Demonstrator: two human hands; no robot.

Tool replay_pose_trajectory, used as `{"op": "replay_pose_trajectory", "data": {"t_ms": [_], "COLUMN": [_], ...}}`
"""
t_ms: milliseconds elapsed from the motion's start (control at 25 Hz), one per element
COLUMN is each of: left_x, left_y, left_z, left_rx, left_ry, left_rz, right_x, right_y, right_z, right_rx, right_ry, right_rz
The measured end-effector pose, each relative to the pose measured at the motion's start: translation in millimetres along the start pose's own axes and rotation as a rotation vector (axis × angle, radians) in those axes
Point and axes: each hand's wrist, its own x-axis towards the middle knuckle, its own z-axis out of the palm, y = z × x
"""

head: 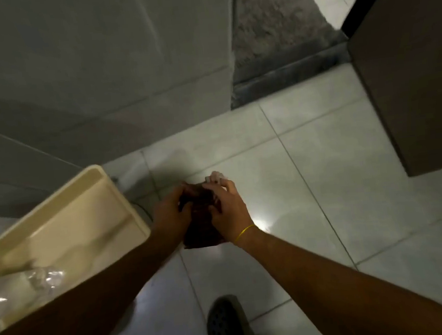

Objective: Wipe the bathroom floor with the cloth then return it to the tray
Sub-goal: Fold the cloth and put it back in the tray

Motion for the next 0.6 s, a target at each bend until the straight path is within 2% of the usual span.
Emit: {"op": "replay_pose_trajectory", "data": {"t_ms": [80,200,400,520,600], "left_x": [3.4,-1.3,-10.1,-12.1,-12.0], "left_y": [-14.5,-59.3,-147.8,-180.3,-190.0], "left_z": [-51.1,-104.2,-124.5,-116.8,-113.0], "left_rx": [0.078,0.129,0.163,0.223,0.340], "left_ry": [0.092,0.180,0.233,0.166,0.050], "left_rz": [0.022,-0.081,-0.228,-0.313,-0.387], "right_x": [17.3,36.4,59.9,60.8,56.0], "right_y": [-45.9,-87.3,-93.0,-84.5,-77.3], "right_z": [26.1,78.2,170.6,209.5,223.7], "right_rx": [-0.071,-0.170,-0.501,-0.605,-0.553], "right_ry": [-0.066,-0.228,-0.470,-0.535,-0.448], "right_rz": [-0.101,-0.210,-0.396,-0.496,-0.390]}}
